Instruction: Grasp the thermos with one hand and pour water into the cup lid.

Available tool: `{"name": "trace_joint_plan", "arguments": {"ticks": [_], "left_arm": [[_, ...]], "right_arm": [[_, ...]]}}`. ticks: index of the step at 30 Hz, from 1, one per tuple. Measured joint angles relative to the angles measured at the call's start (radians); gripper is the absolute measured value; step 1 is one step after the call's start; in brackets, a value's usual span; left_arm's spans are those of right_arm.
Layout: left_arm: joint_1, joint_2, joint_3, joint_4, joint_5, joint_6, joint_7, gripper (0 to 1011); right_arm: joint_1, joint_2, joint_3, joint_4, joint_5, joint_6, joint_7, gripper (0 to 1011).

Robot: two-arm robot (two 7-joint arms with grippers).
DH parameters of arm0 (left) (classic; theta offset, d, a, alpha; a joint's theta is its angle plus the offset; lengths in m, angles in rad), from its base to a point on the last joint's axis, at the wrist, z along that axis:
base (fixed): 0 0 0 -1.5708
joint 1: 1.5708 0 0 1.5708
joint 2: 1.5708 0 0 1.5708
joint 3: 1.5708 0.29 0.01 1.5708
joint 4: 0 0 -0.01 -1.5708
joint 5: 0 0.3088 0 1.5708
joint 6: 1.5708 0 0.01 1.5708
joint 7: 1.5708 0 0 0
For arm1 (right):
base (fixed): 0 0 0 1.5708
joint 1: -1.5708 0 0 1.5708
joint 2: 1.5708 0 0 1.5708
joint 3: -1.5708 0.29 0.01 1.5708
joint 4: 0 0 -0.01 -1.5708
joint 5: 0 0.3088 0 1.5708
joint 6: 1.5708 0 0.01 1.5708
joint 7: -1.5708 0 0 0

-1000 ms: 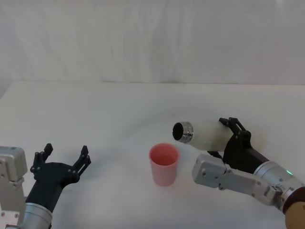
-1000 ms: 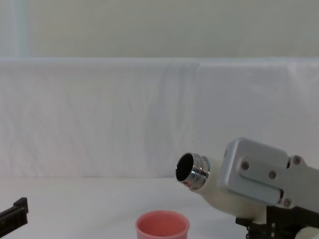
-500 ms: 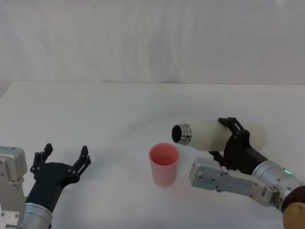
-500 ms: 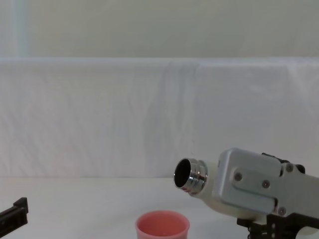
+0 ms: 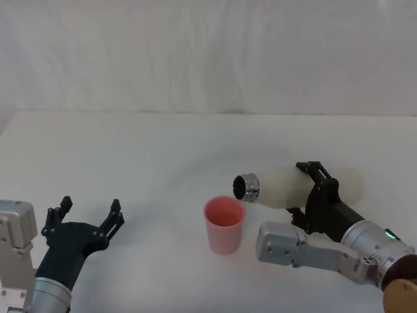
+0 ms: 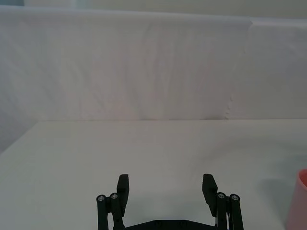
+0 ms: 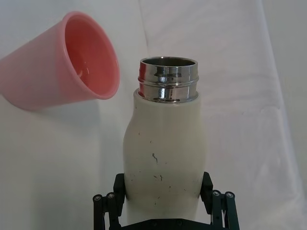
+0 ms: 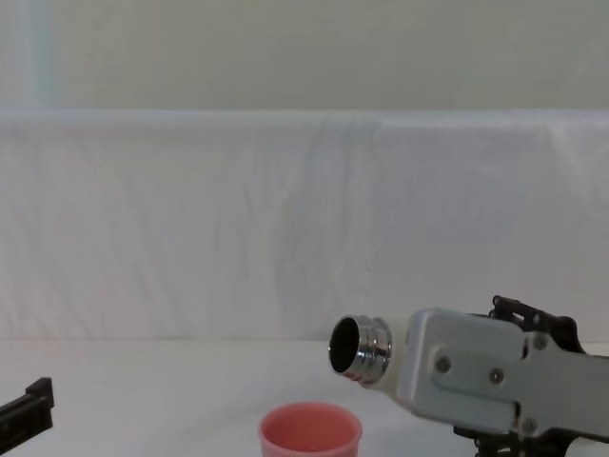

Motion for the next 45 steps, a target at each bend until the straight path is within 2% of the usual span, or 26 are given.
{"name": "trace_joint_plan", "arguments": {"ticks": [8, 45], "left_arm": [[0.0, 0.0, 0.0, 0.0, 0.0, 0.0, 0.0, 1001], [0.0, 0.0, 0.0, 0.0, 0.0, 0.0, 0.0, 1001]], "right_arm": [[0.004, 0.007, -0.01, 0.005, -0.031, 0.001, -0.003, 955], [0.028, 0.015, -0.038, 0.011, -0.082, 0.004, 0.014, 955]]}}
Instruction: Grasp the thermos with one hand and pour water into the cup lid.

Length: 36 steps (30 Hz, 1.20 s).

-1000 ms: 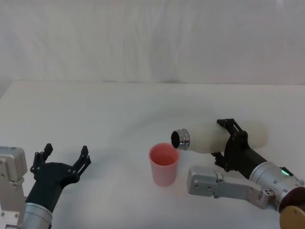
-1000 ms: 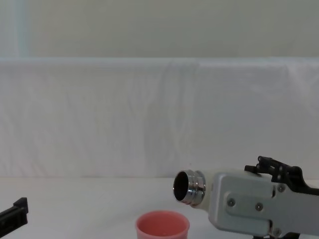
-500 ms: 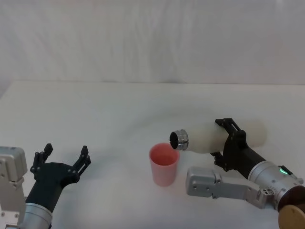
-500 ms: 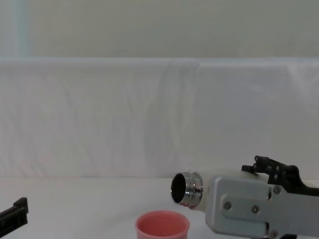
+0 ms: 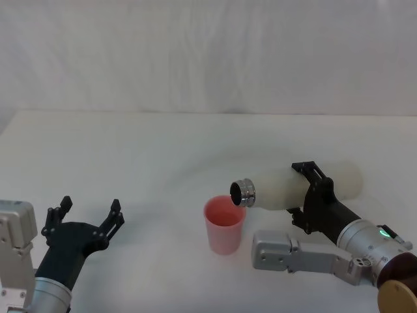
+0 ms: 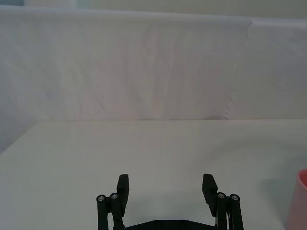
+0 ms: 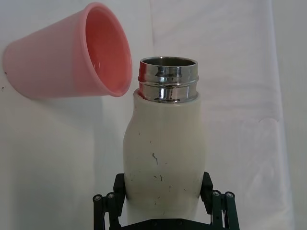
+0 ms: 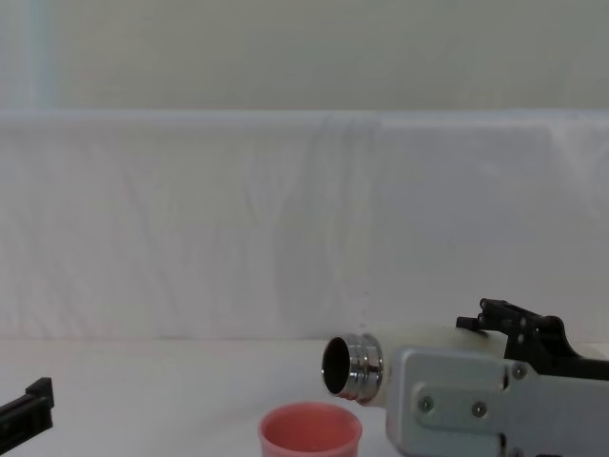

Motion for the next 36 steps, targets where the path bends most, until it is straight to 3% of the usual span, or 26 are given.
{"name": "trace_joint_plan", "arguments": {"ticks": [36], "left_arm": [[0.0, 0.0, 0.0, 0.0, 0.0, 0.0, 0.0, 1001]], "right_arm": [[0.017, 0.012, -0.03, -0.003, -0.066, 0.017, 0.014, 955]]}}
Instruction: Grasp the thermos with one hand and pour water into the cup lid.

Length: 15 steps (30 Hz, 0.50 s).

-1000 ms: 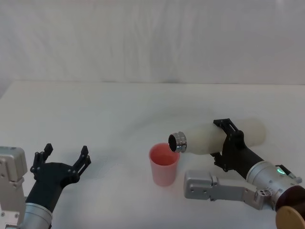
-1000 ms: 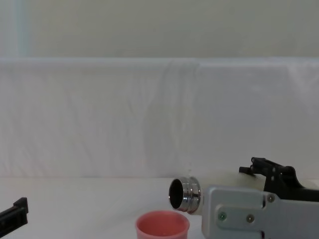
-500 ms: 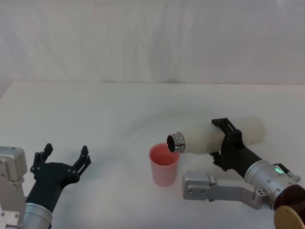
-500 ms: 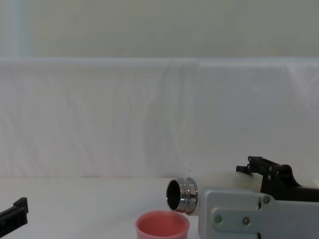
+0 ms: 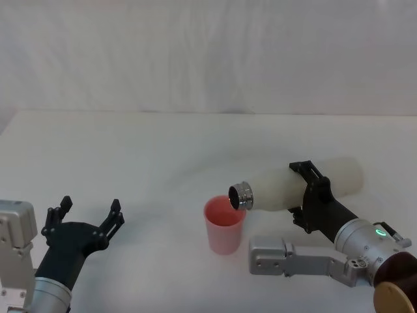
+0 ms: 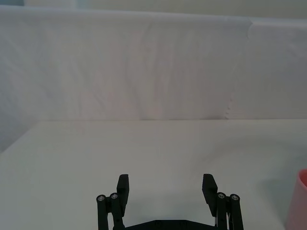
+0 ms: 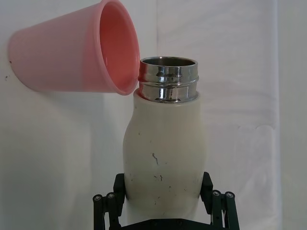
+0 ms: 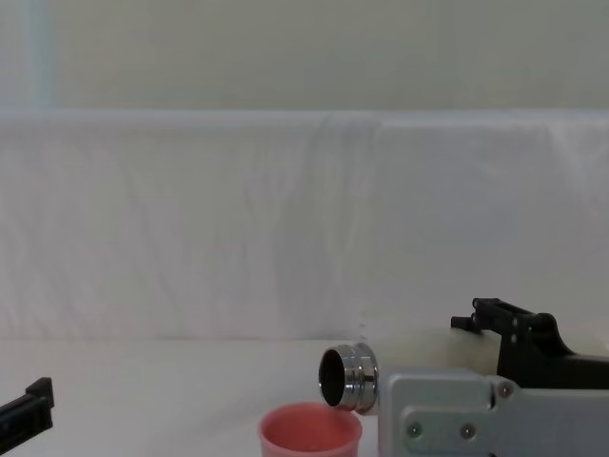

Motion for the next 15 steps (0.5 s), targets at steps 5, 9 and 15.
{"name": "trace_joint_plan", "arguments": {"ticks": [5, 9, 15], "left_arm": [[0.0, 0.0, 0.0, 0.0, 0.0, 0.0, 0.0, 1001], [0.0, 0.0, 0.0, 0.0, 0.0, 0.0, 0.0, 1001], [0.0, 0.0, 0.0, 0.0, 0.0, 0.0, 0.0, 1001]], "right_arm": [[0.0, 0.003, -0.001, -0.002, -0.007, 0.002, 0.001, 955], [-0.001, 0.003, -0.002, -0.003, -0.01, 0.004, 0.001, 955], [0.0, 0.004, -0.003, -0.003, -0.015, 0.004, 0.002, 955]]}}
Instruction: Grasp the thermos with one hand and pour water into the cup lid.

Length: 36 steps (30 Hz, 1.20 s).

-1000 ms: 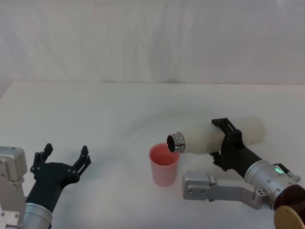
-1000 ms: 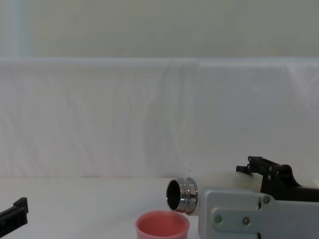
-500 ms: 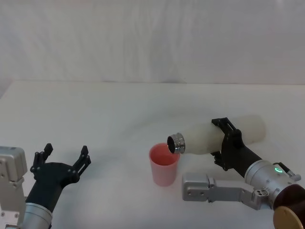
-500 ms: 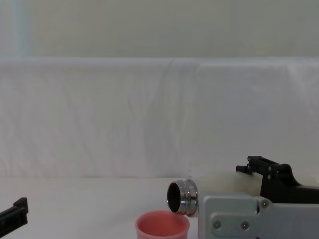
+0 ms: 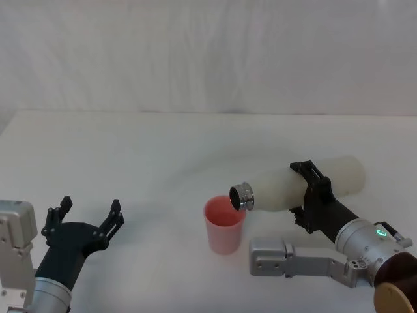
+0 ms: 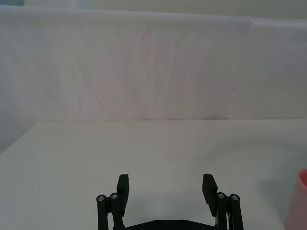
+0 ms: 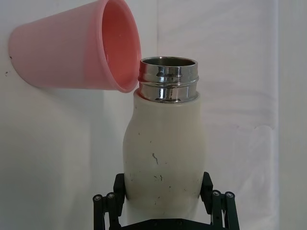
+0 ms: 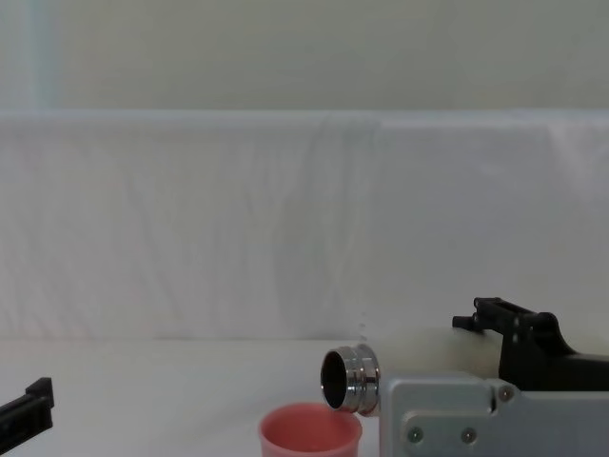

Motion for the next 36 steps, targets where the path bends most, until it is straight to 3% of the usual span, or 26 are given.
{"name": "trace_joint_plan", "arguments": {"ticks": [36], "left_arm": [[0.0, 0.0, 0.0, 0.0, 0.0, 0.0, 0.0, 1001]], "right_arm": [[0.022, 0.004, -0.022, 0.001, -0.045, 0.009, 0.017, 955]]}}
